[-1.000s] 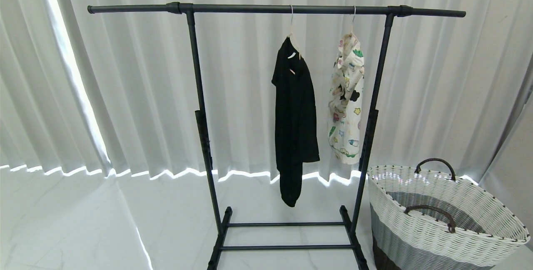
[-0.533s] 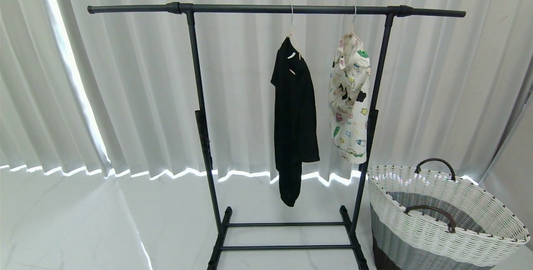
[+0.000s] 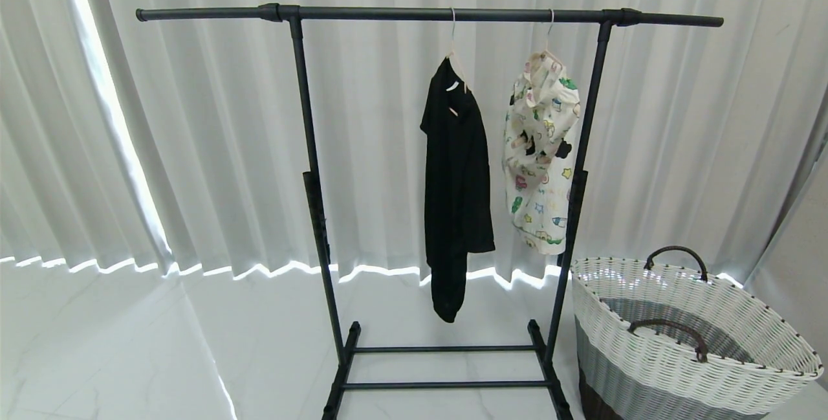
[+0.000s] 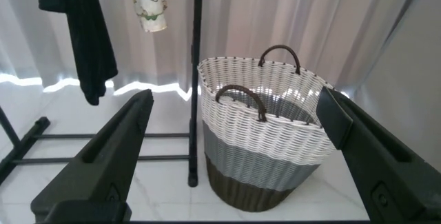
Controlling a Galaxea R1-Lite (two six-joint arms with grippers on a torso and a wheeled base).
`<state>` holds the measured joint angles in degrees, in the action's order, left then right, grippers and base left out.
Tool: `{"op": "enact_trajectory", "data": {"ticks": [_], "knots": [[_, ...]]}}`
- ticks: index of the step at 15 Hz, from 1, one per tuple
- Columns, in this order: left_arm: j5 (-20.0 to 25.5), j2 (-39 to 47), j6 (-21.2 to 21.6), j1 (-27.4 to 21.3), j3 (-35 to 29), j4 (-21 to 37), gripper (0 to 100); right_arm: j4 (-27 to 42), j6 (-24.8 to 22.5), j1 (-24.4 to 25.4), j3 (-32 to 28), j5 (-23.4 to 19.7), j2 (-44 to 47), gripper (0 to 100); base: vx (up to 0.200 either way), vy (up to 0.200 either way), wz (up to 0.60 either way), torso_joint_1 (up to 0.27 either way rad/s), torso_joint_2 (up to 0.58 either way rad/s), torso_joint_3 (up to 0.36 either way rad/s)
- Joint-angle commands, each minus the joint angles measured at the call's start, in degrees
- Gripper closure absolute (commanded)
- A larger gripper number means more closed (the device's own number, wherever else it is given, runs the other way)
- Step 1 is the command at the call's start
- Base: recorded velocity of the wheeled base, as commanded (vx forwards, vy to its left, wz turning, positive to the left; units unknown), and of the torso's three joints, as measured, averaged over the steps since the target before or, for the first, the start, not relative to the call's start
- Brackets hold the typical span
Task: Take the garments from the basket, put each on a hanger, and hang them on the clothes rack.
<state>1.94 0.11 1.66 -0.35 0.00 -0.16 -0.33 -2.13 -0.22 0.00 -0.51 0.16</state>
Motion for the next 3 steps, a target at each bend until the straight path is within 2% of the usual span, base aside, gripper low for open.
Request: {"op": "enact_trajectory", "data": {"ticks": [1, 3], "knots": [[0.00, -0.02, 0.01, 0.00, 0.00, -0.02, 0, -0.02, -0.06, 0.04, 0.00, -0.02, -0.16, 0, 0.000, 0.000, 0.00, 0.000, 0.00, 0.000], [0.00, 0.07, 0.01, 0.00, 0.00, -0.02, 0, 0.07, -0.15, 0.04, 0.00, -0.02, -0.16, 0, 0.000, 0.000, 0.00, 0.000, 0.00, 0.000]]}}
